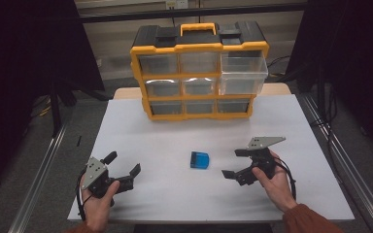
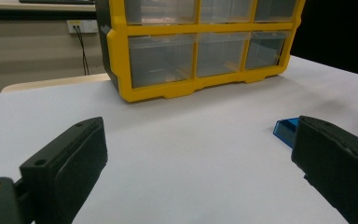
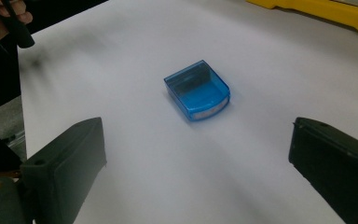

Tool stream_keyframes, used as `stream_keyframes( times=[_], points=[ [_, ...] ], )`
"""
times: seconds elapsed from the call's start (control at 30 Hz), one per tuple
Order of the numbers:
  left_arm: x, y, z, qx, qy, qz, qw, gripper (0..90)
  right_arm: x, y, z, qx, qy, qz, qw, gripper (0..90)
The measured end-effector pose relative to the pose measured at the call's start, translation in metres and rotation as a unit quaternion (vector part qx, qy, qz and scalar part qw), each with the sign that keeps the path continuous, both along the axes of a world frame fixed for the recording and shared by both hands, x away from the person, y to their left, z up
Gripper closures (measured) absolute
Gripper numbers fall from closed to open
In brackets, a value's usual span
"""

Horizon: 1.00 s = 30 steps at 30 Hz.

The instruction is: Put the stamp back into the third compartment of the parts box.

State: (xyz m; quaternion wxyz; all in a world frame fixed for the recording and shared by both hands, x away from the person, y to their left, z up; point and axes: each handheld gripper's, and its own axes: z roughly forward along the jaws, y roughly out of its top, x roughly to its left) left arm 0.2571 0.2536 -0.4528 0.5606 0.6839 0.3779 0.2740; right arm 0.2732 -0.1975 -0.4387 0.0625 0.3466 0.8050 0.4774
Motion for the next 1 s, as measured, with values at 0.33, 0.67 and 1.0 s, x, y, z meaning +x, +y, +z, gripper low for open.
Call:
stream_keyframes(
  times=[0.33,0.67,1.0],
  points=[
    [0.000,0.001,0.000,0.007,0.000,-0.002,1.0000,3.6,0.020,0.019,0.003,-0.014,0.011,0.029,0.9994,6.4],
    [0.000,0.002,0.001,0.001,-0.001,-0.007,1.0000,3.6,0.046,0.044,0.010,-0.033,0.013,0.061,0.9975,2.6],
    [0.000,0.003,0.001,0.005,-0.003,-0.004,1.0000,3.9,0.067,0.064,0.004,-0.097,0.034,0.079,0.9916,3.1]
  ],
)
